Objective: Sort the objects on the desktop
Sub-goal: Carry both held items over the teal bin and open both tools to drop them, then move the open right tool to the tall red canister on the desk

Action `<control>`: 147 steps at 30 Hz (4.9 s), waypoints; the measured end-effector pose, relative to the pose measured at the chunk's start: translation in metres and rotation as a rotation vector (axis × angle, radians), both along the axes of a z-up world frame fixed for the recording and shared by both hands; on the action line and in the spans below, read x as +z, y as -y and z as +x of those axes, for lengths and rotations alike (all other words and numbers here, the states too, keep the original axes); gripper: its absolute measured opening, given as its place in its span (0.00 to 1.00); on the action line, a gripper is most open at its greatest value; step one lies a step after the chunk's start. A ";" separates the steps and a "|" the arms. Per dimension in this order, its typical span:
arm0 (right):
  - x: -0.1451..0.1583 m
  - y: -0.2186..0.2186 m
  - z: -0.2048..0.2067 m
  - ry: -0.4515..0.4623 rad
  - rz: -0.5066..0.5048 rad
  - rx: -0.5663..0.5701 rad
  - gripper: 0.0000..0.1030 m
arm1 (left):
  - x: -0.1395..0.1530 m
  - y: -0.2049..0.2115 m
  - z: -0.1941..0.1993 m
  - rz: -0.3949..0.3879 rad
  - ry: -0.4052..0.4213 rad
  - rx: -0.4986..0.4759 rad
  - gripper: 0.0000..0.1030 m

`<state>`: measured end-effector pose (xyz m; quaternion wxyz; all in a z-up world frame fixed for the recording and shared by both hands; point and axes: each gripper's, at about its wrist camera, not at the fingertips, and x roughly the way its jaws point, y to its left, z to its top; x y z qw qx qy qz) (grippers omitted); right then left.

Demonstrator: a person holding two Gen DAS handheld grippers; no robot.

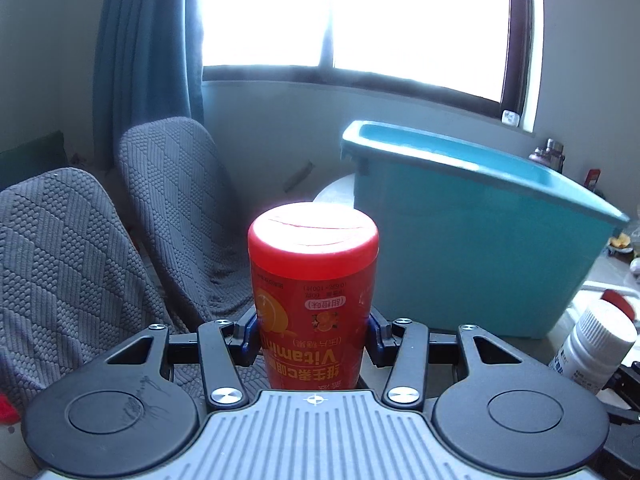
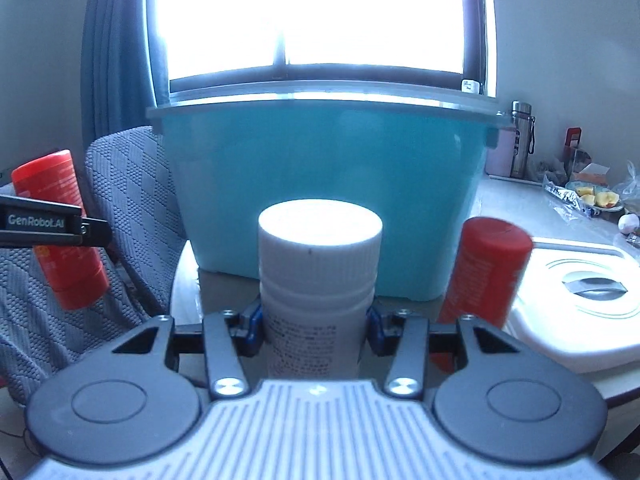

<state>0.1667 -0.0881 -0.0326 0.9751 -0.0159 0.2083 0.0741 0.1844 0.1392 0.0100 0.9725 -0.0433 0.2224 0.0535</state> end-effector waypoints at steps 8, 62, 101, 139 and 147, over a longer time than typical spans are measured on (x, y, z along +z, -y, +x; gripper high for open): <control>0.040 0.006 -0.041 0.056 -0.008 0.019 0.47 | 0.043 0.017 -0.045 -0.006 0.069 0.003 0.48; 0.115 0.068 0.016 0.091 -0.026 0.059 0.01 | 0.144 0.084 0.038 0.060 0.091 -0.141 0.48; 0.103 0.090 0.035 0.052 0.009 -0.054 0.03 | 0.132 0.080 0.079 0.018 0.034 -0.174 0.92; -0.009 0.099 -0.019 -0.043 0.066 -0.084 0.97 | 0.025 0.022 -0.102 -0.109 -0.093 -0.028 0.92; -0.016 0.097 -0.008 -0.031 0.045 -0.105 0.97 | 0.026 0.021 -0.095 -0.088 -0.096 -0.032 0.92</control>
